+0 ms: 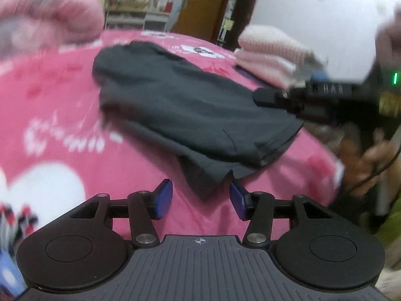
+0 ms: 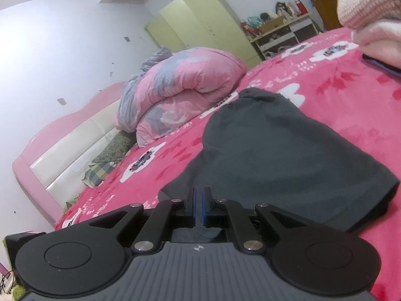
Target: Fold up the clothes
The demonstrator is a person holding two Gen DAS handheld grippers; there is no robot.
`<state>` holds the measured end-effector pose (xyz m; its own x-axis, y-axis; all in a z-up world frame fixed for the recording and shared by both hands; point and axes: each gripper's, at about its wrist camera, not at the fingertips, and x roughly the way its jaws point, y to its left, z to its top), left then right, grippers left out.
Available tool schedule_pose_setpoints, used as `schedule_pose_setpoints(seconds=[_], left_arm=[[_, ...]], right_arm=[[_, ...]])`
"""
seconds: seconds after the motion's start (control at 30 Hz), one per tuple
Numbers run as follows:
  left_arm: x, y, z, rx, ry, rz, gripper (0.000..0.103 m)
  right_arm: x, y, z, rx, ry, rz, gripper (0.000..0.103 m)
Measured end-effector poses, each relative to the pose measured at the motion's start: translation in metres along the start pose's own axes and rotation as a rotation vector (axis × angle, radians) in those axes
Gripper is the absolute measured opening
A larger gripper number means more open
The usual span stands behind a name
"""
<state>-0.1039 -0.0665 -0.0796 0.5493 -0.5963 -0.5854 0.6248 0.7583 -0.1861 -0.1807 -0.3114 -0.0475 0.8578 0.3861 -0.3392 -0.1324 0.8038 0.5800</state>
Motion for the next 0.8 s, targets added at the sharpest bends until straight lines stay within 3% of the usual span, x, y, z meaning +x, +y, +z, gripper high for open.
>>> schedule_pose_setpoints(seconds=[0.07,0.23,0.33,0.53,0.7,0.8], left_arm=[[0.006,-0.007,0.001,0.031,-0.001,0.055,0.036],[0.005,-0.002,0.0,-0.061,-0.02,0.132,0.012],[-0.001,-0.003,-0.003,-0.126,-0.019,0.165,0.01],[-0.009,-0.011,-0.008,-0.196,0.034,0.191,0.001],[-0.014,0.0,-0.013,-0.271,0.066,0.118,0.001],[-0.022,0.02,-0.015,-0.378,0.059,0.057,0.002]], right_arm=[[0.003,-0.005,-0.003,0.017,0.003,-0.014,0.006],[0.021,-0.019,-0.013,0.028,0.072,-0.094,0.006],[0.033,-0.022,-0.022,-0.002,0.132,-0.165,0.004],[0.034,-0.023,-0.026,-0.007,0.141,-0.174,0.003],[0.034,-0.025,-0.027,-0.002,0.134,-0.175,0.003],[0.033,-0.027,-0.027,0.005,0.131,-0.168,0.003]])
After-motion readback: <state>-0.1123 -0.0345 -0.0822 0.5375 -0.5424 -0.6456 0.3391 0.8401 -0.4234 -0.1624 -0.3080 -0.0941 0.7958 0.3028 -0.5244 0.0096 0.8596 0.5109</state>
